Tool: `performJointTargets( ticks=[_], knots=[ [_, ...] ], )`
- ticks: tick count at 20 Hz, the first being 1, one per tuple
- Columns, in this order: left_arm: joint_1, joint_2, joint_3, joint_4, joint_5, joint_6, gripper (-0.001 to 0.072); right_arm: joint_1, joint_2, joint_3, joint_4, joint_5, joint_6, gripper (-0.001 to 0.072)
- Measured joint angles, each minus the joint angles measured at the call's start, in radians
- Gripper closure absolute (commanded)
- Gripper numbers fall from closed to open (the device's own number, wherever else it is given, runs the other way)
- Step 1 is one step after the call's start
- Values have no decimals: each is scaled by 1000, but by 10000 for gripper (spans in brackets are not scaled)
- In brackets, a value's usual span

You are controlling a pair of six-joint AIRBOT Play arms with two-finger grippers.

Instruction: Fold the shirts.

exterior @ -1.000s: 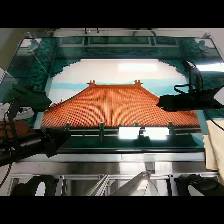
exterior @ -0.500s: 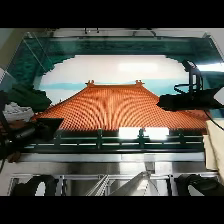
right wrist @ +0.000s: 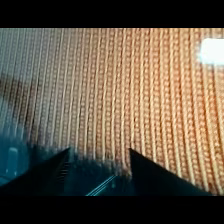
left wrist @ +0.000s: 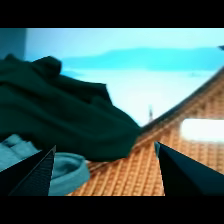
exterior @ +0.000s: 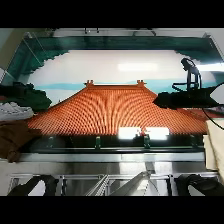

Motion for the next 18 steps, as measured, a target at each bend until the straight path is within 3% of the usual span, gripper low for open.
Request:
performJointTargets(
  ticks=[6, 12, 13, 14, 15, 18],
  knots=[
    [195, -472, 319, 76, -140, -19, -13, 0, -54, 0, 0, -6, 0, 197],
    [217, -771, 550, 82, -183, -23, 9, 0, -89, 0, 0, -8, 3, 208],
    [209, -807, 584, 83, -193, -25, 137, 0, -92, 0, 0, -8, 3, 208],
    [200, -841, 619, 85, -201, -28, 369, 0, -95, 0, 0, -8, 3, 208],
    [192, -869, 650, 85, -214, -31, 707, 0, -97, 0, 0, -8, 3, 208],
    [167, -927, 742, 86, -281, -38, 688, 0, -99, 0, 0, -8, 3, 208]
  ],
)
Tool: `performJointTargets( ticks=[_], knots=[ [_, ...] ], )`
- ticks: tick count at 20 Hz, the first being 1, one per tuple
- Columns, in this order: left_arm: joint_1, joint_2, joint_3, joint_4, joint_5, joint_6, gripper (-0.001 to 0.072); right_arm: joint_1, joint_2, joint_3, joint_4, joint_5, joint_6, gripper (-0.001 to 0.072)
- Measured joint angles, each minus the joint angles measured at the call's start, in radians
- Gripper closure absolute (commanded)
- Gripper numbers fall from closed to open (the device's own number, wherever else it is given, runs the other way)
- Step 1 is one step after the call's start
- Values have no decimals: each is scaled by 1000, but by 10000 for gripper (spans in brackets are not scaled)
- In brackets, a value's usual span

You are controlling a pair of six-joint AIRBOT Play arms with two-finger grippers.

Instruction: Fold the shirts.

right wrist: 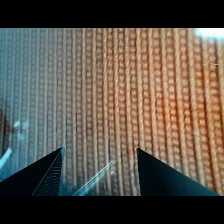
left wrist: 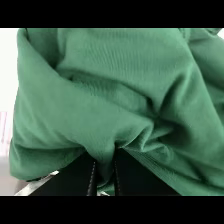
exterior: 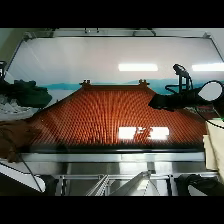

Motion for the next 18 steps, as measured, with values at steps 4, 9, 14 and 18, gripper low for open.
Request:
performJointTargets(
  ticks=[4, 9, 14, 18],
  knots=[
    [-38, 22, 142, -108, -95, 12, 687, 0, -1, 0, 0, 0, -1, 208],
    [-110, 186, 244, -554, -201, 28, 687, 0, -1, 0, -2, 0, -4, 208],
    [-267, 352, 148, -855, -278, 31, 687, 0, -1, 0, -8, 4, -7, 208],
    [-435, 420, 10, -907, -329, 34, 90, 0, -1, 0, -22, 16, -7, 207]
  ],
)
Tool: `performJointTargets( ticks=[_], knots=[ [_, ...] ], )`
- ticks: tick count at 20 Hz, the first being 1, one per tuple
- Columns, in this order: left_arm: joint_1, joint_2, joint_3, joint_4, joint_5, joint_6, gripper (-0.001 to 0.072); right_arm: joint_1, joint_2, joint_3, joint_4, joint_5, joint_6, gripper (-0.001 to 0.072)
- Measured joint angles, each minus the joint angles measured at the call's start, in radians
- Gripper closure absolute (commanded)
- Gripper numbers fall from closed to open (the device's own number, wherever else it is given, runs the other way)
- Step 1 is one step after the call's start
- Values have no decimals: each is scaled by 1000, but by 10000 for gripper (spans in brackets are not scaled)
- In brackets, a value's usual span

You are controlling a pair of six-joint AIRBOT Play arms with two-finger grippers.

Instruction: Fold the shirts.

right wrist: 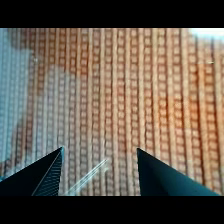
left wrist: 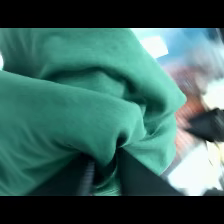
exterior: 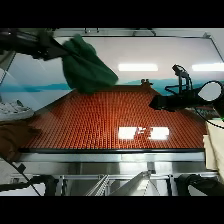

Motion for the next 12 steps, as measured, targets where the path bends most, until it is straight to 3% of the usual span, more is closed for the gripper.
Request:
performJointTargets(
  ticks=[1, 6, 9, 12],
  knots=[
    [-39, 8, -34, 15, -1, 0, -13, 0, 0, 0, -1, 8, 0, 207],
    [-145, 20, -175, 209, 27, 0, -13, 0, 0, 0, -10, 74, -11, 206],
    [-136, 23, -248, 294, 58, 0, -13, 0, -3, 0, -12, 92, -24, 207],
    [-88, 16, -348, 333, 166, 0, -13, 0, -36, 0, 35, 66, -100, 208]
  ],
)
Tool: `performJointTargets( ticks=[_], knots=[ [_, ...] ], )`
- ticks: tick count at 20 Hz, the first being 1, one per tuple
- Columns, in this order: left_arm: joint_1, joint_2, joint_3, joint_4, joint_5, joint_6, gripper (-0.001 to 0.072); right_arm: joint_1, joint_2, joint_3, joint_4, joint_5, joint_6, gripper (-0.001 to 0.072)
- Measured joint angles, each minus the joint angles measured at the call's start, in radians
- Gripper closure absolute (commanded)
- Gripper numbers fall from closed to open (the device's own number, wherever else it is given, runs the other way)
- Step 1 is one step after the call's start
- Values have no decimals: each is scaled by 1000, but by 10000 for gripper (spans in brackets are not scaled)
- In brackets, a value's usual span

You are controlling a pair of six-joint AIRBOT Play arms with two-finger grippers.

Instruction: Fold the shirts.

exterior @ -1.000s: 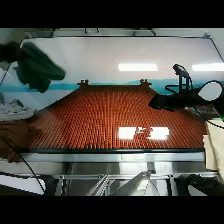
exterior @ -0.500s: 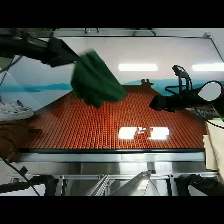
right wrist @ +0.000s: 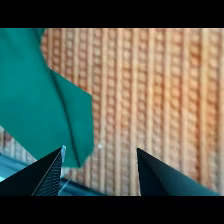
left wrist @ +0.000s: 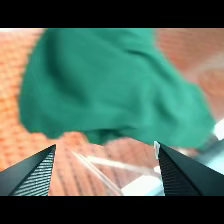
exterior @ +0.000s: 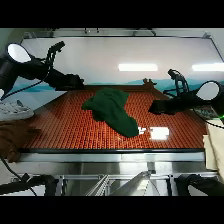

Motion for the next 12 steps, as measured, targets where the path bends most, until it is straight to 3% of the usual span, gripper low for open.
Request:
performJointTargets(
  ticks=[5, 6, 8, 12],
  knots=[
    [78, -98, -111, 19, 74, 6, 5, 0, -160, 10, 236, -134, -215, 213],
    [89, -122, -126, 19, 72, 18, 5, 0, -209, 26, 288, -167, -244, 240],
    [103, -160, -144, 20, 68, 41, 5, 1, -314, 72, 375, -207, -282, 344],
    [113, -210, -158, -42, 58, 109, 5, 15, -510, 193, 511, -229, -316, 344]
  ],
)
